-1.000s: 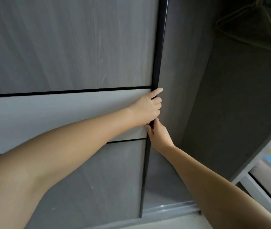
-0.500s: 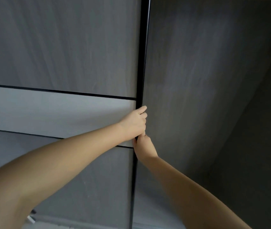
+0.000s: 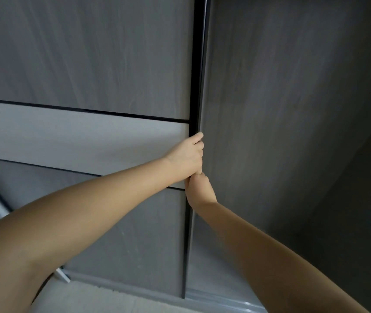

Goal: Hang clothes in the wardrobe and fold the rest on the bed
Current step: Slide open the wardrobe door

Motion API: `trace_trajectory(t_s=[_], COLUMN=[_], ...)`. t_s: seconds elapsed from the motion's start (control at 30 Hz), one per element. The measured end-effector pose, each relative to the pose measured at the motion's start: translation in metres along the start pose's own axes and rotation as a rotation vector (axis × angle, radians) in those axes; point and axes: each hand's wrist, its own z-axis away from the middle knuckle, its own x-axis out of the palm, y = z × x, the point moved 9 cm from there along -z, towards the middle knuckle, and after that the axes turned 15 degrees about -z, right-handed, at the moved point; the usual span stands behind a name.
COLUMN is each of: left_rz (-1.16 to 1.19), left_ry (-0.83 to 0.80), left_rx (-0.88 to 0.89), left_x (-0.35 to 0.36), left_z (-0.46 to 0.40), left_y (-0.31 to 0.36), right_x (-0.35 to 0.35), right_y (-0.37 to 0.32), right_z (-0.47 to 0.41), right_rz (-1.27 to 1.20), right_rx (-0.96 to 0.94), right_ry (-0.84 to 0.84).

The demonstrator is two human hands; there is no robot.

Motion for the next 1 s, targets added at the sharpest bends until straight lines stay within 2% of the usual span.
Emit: trace_trajectory(t_s=[0.13, 0.2, 0.33, 0.47, 0.57, 0.67, 0.9, 1.0], left_rz=[-0.024, 0.071, 0.538, 0.919, 1.137, 1.247, 1.202, 1.122], left_ry=[-0.044, -0.069, -0.025, 0.112, 0.16, 0.19, 0.377, 0.448], left_rx=[-0.007, -0.029, -0.077, -0.048, 0.059, 0.21, 0.646, 0.766], left_x=[-0.002, -0.006, -0.031, -0.101, -0.177, -0.263, -0.475, -0.535], left_z=[0.003, 0.001, -0.029, -0.081, -0.115, -0.129, -0.075, -0.04], left_y=[-0.001, 0.0, 0.013, 0.044, 0.082, 0.126, 0.22, 0.251], right_x=[-0.008, -0.023, -0.093, -0.182, -0.243, -0.293, -0.336, -0.338], right_y=[0.003, 0.016, 0.064, 0.127, 0.171, 0.212, 0.271, 0.274], right_z=[0.002, 0.006, 0.024, 0.079, 0.151, 0.243, 0.491, 0.564], right_rz=[-0.035, 0.039, 0.119, 0.169, 0.206, 0.283, 0.359, 0.355], right_rx=[-0.025, -0.007, 0.131, 0.363, 0.524, 0.719, 1.264, 1.377], right_ry=[-0.091, -0.113, 0.074, 0.28, 0.447, 0.575, 0.542, 0.579])
